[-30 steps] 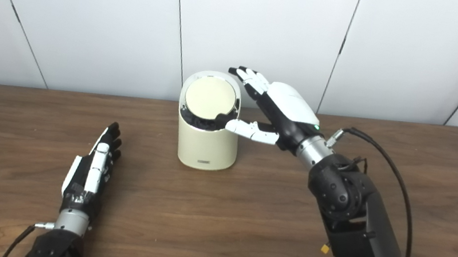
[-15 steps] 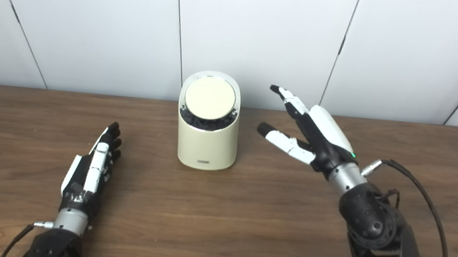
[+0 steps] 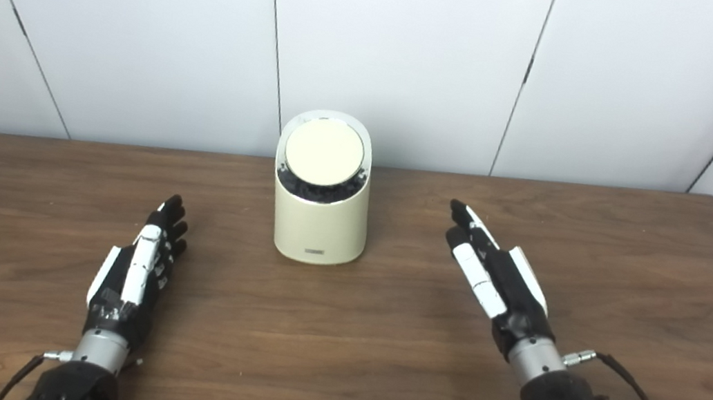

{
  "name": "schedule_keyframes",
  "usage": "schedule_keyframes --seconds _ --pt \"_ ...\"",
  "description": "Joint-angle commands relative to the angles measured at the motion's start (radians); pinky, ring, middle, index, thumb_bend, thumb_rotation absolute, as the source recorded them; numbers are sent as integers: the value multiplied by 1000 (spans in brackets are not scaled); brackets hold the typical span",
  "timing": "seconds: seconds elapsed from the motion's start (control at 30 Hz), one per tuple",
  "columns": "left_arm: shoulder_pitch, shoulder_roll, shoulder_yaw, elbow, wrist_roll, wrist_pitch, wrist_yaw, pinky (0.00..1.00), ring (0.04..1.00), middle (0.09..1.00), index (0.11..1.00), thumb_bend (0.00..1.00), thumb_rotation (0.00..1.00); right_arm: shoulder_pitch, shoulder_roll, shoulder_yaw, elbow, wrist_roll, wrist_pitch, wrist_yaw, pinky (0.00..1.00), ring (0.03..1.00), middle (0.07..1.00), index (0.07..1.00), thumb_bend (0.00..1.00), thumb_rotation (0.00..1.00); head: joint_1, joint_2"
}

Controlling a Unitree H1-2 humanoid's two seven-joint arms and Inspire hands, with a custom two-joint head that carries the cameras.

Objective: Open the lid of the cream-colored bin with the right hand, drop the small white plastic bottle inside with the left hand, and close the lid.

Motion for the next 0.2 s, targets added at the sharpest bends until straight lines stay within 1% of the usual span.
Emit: schedule_keyframes --seconds 0.0,0.07,0.17 --pt "1 4 -6 -45 -5 -2 -14 1000 1000 1000 1000 506 929 -12 -3 -14 -11 26 -42 -35 931 979 970 946 574 965 4 8" --pt "15 12 -6 -55 -6 -8 -21 1000 1000 1000 1000 499 925 4 9 -15 -7 33 -45 -59 949 988 973 944 590 959 8 15" --pt "30 21 -3 -66 2 -22 -22 1000 1000 1000 1000 485 922 22 19 -11 1 47 -56 -86 965 997 977 944 584 970 15 20"
